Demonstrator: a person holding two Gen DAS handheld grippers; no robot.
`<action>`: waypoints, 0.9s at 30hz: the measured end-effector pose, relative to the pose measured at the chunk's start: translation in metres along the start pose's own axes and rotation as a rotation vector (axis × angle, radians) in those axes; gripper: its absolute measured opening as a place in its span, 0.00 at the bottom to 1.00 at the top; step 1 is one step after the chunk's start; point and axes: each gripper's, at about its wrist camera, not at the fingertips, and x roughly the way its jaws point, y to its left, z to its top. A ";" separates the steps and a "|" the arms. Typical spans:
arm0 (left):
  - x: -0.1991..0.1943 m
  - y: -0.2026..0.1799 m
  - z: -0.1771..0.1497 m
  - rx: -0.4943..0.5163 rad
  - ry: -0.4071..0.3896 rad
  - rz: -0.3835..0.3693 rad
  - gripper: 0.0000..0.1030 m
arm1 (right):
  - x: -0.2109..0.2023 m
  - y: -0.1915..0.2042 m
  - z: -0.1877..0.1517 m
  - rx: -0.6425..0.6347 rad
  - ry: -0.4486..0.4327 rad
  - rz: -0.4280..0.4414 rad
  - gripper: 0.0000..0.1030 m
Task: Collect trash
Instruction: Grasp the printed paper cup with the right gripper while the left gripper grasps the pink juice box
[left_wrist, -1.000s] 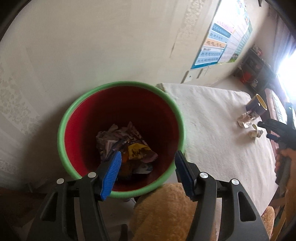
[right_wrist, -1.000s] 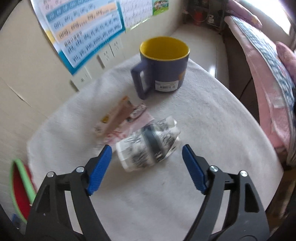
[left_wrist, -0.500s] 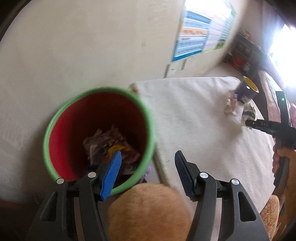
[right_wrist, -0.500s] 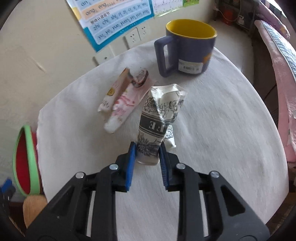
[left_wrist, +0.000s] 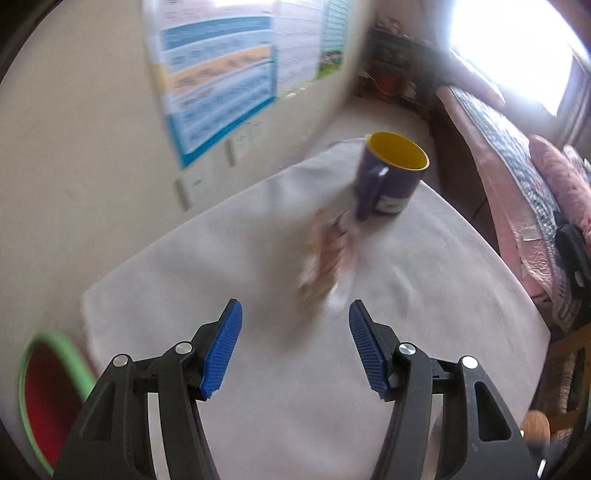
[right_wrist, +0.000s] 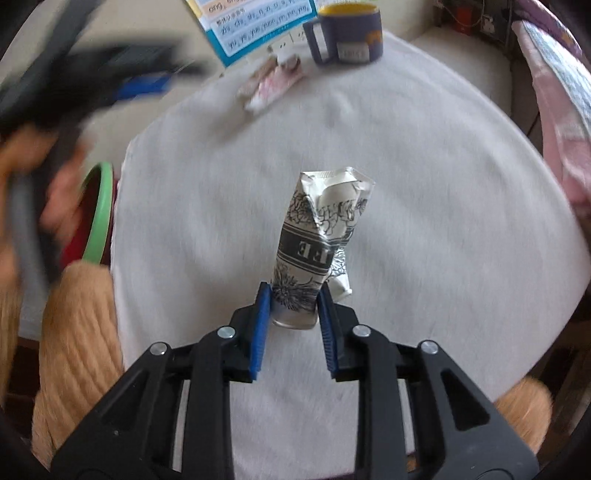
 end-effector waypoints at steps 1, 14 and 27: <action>0.013 -0.010 0.009 0.017 0.011 -0.005 0.56 | 0.001 0.001 -0.008 -0.002 0.006 0.005 0.26; 0.092 -0.018 0.025 -0.123 0.156 -0.003 0.44 | -0.018 -0.021 -0.021 0.075 -0.054 0.104 0.41; -0.006 0.003 -0.032 -0.063 0.061 0.015 0.14 | -0.013 -0.025 0.004 0.164 -0.059 0.137 0.45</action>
